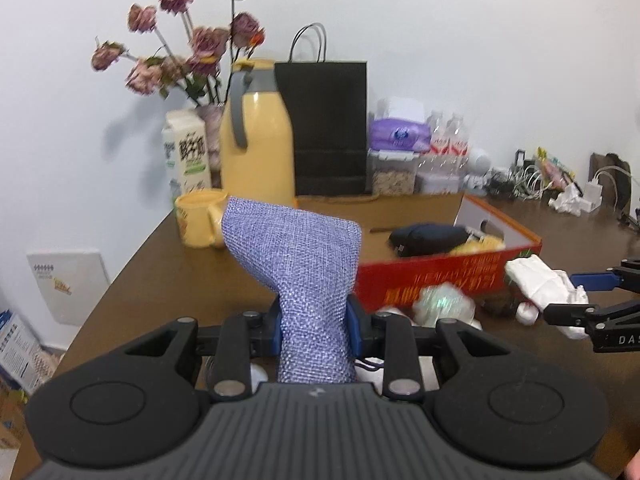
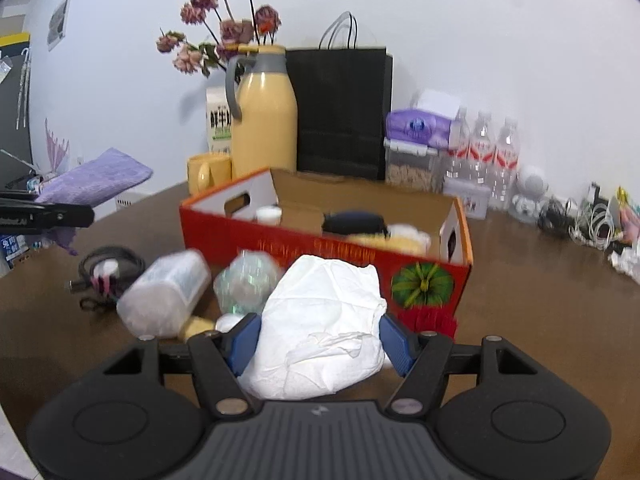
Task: Organize objects
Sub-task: 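Carry the purple cloth and white tissue into the box and open both grippers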
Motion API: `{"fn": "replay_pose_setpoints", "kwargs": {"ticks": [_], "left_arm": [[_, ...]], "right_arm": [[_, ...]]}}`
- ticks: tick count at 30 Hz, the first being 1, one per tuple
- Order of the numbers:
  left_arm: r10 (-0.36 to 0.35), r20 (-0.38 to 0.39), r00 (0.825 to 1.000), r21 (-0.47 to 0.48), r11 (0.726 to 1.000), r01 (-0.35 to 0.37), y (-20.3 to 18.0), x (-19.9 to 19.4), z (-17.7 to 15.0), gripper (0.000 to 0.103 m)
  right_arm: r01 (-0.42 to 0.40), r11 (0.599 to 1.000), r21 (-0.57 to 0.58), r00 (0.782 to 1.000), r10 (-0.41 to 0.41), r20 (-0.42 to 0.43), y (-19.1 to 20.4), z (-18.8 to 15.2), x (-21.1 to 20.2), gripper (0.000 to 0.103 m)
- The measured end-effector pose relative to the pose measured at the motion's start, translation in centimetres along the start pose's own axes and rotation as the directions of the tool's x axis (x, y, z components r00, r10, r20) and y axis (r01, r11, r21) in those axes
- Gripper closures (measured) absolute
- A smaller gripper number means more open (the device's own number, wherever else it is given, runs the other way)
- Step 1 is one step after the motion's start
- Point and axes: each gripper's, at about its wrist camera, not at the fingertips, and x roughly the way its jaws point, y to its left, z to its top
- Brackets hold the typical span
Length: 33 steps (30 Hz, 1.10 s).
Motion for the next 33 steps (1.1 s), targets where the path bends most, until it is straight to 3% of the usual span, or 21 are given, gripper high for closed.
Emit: {"fn": "replay_pose_setpoints", "kwargs": {"ticks": [13,23,33], "left_arm": [[-0.079,0.037,0.996,-0.012,0.997,0.079,-3.6,7.8,5.8,0.073],[-0.086,-0.034,0.996,-0.049,0.995,0.084,-4.9,16.1,7.9,0.073],[-0.083,-0.142,0.986,-0.08,0.994,0.072,-5.3,21.4,7.2,0.073]], "right_arm": [[0.039,0.999,-0.015,0.995,-0.038,0.089,-2.6,6.8,5.1,0.038],[0.077,0.997,0.004,0.995,-0.077,0.057,-5.7,10.3,12.1,0.038],[0.064,0.997,0.046,0.998,-0.063,-0.016,-8.1,9.8,16.9,0.037]]}}
